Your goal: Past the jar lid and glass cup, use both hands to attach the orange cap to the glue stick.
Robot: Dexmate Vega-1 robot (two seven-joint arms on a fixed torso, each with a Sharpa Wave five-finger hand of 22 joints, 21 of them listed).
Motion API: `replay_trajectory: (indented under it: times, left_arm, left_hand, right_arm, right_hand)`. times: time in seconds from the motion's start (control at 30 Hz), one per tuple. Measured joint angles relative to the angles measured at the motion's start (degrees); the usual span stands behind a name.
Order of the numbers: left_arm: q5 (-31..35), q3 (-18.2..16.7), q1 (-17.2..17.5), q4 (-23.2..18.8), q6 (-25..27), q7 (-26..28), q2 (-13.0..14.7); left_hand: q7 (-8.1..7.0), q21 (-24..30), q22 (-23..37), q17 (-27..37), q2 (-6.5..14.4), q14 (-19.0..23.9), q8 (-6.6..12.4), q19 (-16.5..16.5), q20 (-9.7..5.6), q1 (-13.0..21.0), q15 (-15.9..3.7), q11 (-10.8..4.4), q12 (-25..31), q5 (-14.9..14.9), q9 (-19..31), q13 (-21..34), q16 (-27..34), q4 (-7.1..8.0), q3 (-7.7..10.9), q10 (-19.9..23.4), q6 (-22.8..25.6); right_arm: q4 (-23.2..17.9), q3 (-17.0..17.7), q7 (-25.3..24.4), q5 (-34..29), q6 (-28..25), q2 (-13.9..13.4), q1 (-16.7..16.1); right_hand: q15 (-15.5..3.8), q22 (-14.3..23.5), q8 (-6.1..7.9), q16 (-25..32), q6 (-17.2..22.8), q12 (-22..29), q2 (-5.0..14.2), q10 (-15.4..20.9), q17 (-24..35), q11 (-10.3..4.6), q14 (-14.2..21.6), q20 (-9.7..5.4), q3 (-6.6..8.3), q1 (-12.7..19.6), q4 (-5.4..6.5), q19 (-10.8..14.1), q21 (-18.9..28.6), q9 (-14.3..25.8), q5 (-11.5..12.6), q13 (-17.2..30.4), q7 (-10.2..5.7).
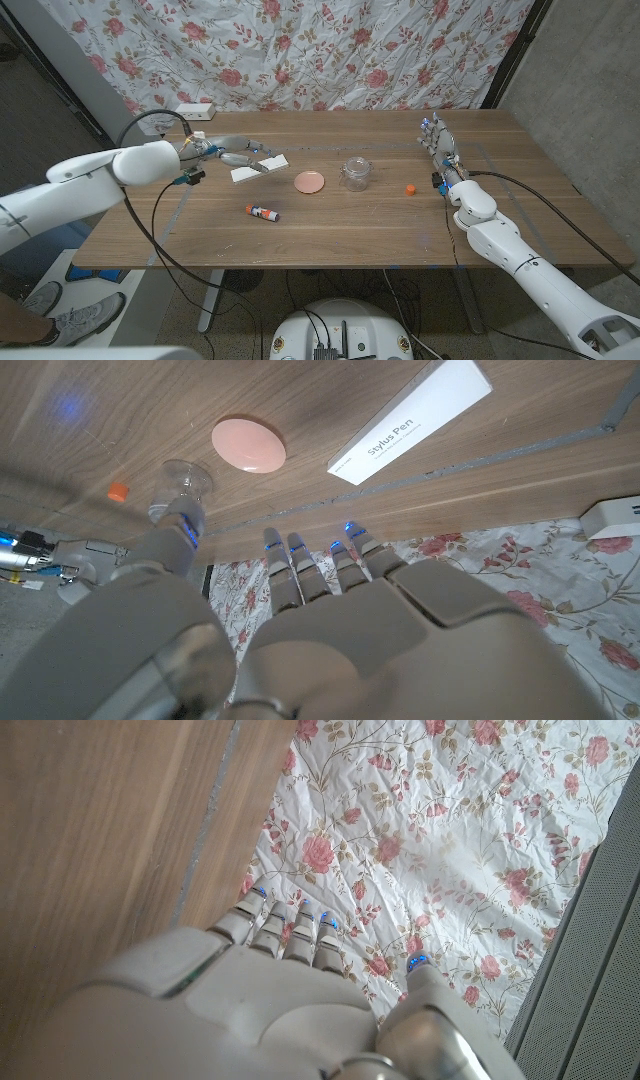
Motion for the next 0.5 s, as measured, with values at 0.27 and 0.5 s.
replay_trajectory:
  times: [0.27,0.5]
  left_arm:
    - [3.88,1.28,-2.08,-1.11,0.02,-3.81,1.37]
    - [8.72,2.72,-3.73,-2.56,0.12,-6.82,2.05]
  left_hand:
    - [-0.49,0.0,0.0,0.0,-1.85,0.41,0.0,0.33,-0.09,2.9,0.0,-0.56,-0.07,0.0,0.0,0.0,0.0,-0.08,-0.4,0.56,0.32]
    - [-0.8,-0.36,0.0,-0.01,-3.12,0.4,0.0,-0.62,0.02,4.62,0.0,-0.63,-0.5,0.0,-0.01,-0.15,0.0,0.06,-1.02,0.63,0.63]
  right_arm:
    - [-0.4,0.01,-1.0,-0.46,-0.38,0.16,-0.15]
    - [0.01,0.15,-0.78,-0.12,0.0,0.49,-0.19]
  right_hand:
    - [-0.32,0.3,0.0,0.0,0.21,0.0,-0.52,0.32,-0.31,-0.32,-0.32,0.0,0.0,0.52,0.0,0.0,-0.44,0.0,0.0,0.0,-0.21]
    - [-0.32,0.3,0.0,-0.01,-0.47,0.0,-0.52,0.32,-0.79,-0.31,-0.32,-0.31,0.0,0.52,0.0,0.32,-0.86,0.0,0.0,0.01,0.47]
